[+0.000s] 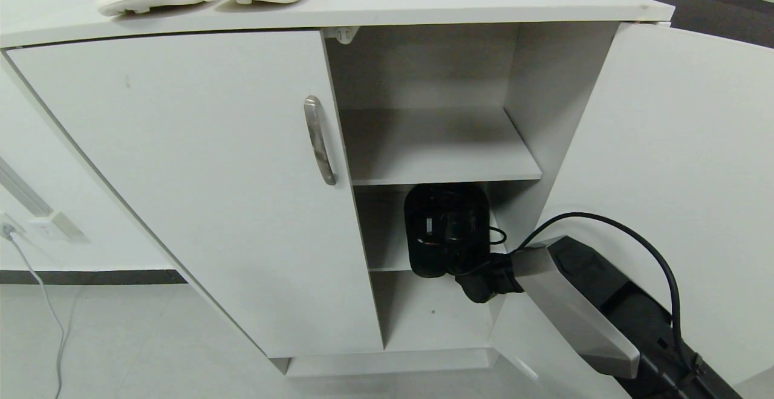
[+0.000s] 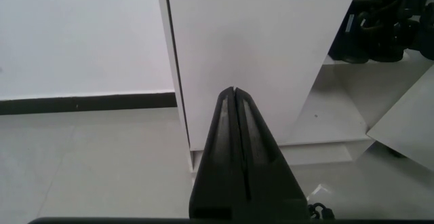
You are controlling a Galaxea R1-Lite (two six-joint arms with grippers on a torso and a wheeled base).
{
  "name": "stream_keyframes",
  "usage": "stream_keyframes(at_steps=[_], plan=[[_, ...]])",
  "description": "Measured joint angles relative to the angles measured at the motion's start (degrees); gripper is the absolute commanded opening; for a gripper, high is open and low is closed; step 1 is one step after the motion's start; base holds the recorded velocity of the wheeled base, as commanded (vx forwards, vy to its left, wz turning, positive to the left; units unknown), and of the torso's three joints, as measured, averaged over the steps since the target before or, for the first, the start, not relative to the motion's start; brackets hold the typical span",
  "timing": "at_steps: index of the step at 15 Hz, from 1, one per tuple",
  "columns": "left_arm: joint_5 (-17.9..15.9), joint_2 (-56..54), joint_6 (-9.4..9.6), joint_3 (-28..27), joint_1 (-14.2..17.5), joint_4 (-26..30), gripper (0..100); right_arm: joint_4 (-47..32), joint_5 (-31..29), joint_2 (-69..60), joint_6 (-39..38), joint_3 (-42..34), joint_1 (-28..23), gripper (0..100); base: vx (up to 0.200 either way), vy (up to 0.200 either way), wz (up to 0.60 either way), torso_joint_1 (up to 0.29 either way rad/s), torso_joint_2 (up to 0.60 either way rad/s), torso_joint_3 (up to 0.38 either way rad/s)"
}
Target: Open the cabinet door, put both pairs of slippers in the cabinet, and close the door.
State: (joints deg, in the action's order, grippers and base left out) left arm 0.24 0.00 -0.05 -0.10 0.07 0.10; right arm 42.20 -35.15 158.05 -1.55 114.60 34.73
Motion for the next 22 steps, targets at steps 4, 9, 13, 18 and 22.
stream_keyframes(at_steps=[4,9,13,18,22], plan=[[0.0,0.0,-0.02,0.0,0.02,0.0,0,-0.09,0.22,0.06,0.05,0.0,-0.17,100,0.0,0.0,0.0,0.0,0.0,0.0],[-0.02,0.0,-0.02,-0.01,0.0,0.0,0,-0.16,0.11,-0.02,0.32,0.0,-0.09,100,0.0,0.0,0.0,0.0,0.0,0.0],[0.0,0.0,-0.02,-0.01,0.0,0.0,0,1.41,0.04,-1.13,0.32,-2.26,0.22,100,0.0,0.0,0.0,0.0,0.0,0.0],[0.0,0.0,-0.02,0.02,0.02,0.0,0,7.45,-0.1,-5.53,0.35,-13.86,1.62,100,0.0,0.0,0.0,0.0,0.0,0.0],[0.0,0.0,-0.05,0.02,0.0,0.0,0,12.95,-0.18,-10.23,0.33,-24.48,2.76,100,0.0,0.0,0.0,0.0,0.0,0.0]])
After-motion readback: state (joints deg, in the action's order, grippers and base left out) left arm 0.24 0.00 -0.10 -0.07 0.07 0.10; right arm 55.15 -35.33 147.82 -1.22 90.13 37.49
